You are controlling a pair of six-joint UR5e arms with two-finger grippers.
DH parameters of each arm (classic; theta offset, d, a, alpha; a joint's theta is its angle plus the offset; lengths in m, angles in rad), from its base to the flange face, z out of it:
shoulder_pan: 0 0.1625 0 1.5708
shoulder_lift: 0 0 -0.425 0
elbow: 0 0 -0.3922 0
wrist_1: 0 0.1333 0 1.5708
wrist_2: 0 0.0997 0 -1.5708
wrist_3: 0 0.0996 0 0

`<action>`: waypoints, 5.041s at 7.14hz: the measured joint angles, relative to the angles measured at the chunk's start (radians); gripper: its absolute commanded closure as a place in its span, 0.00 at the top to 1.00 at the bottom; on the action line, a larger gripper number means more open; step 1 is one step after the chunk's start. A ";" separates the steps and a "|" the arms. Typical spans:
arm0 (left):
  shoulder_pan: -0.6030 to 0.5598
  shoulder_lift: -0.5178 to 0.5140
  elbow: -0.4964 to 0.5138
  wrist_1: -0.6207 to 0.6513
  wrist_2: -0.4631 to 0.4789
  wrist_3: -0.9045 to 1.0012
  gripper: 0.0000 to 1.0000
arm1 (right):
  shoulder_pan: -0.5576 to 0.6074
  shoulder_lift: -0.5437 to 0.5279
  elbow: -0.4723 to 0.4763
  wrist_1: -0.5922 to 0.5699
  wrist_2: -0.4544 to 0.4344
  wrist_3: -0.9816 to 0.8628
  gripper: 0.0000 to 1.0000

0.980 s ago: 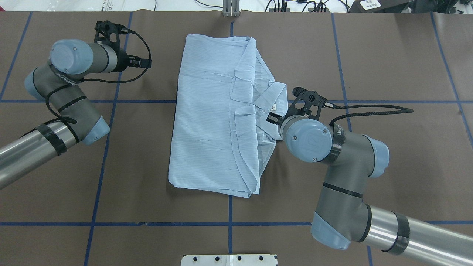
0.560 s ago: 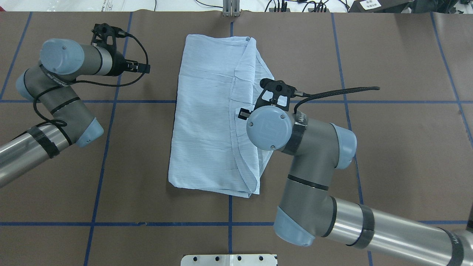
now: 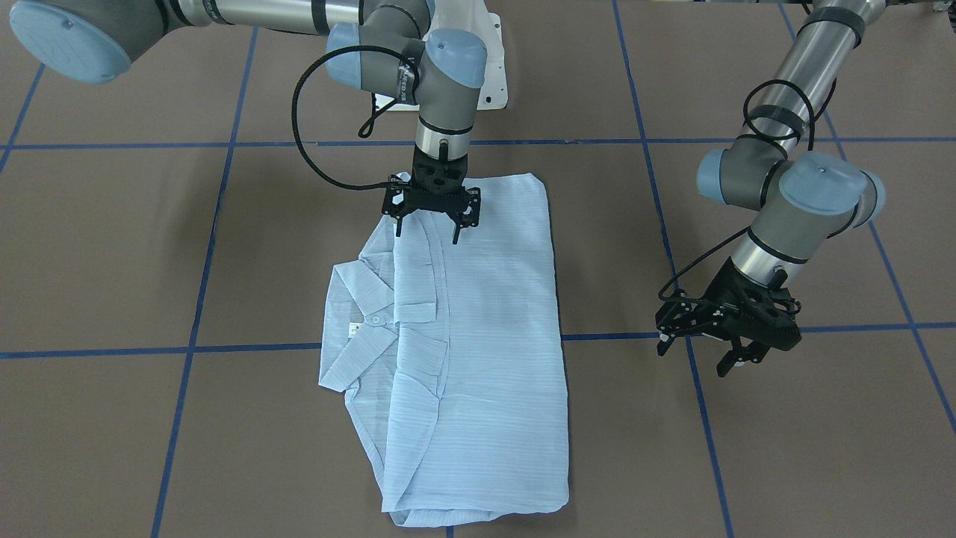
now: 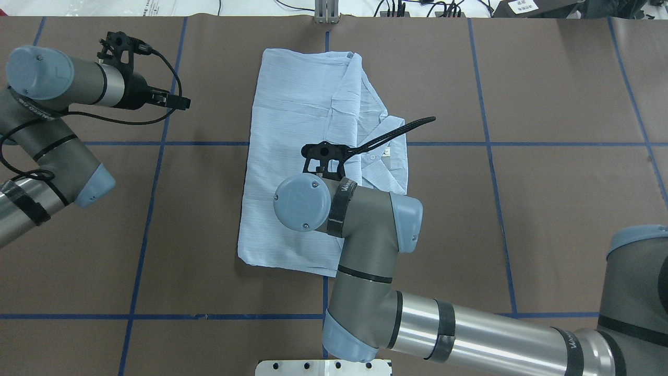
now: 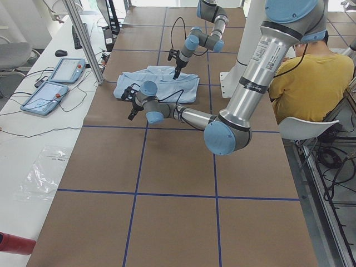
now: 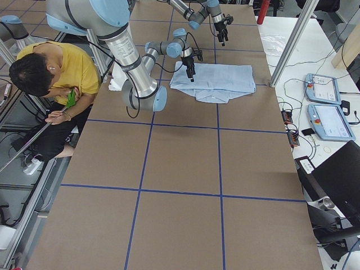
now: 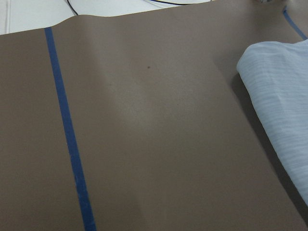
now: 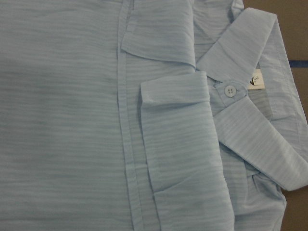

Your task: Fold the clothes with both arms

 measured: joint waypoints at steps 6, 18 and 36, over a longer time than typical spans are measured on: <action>-0.001 0.006 -0.004 0.000 0.000 -0.005 1.00 | -0.011 0.040 -0.079 -0.107 0.026 -0.207 1.00; -0.001 0.012 -0.004 -0.001 0.000 -0.009 1.00 | 0.114 -0.226 0.187 -0.332 0.022 -0.395 1.00; 0.000 0.021 -0.004 -0.002 0.000 -0.008 1.00 | -0.086 -0.192 0.227 -0.046 -0.045 -0.361 0.00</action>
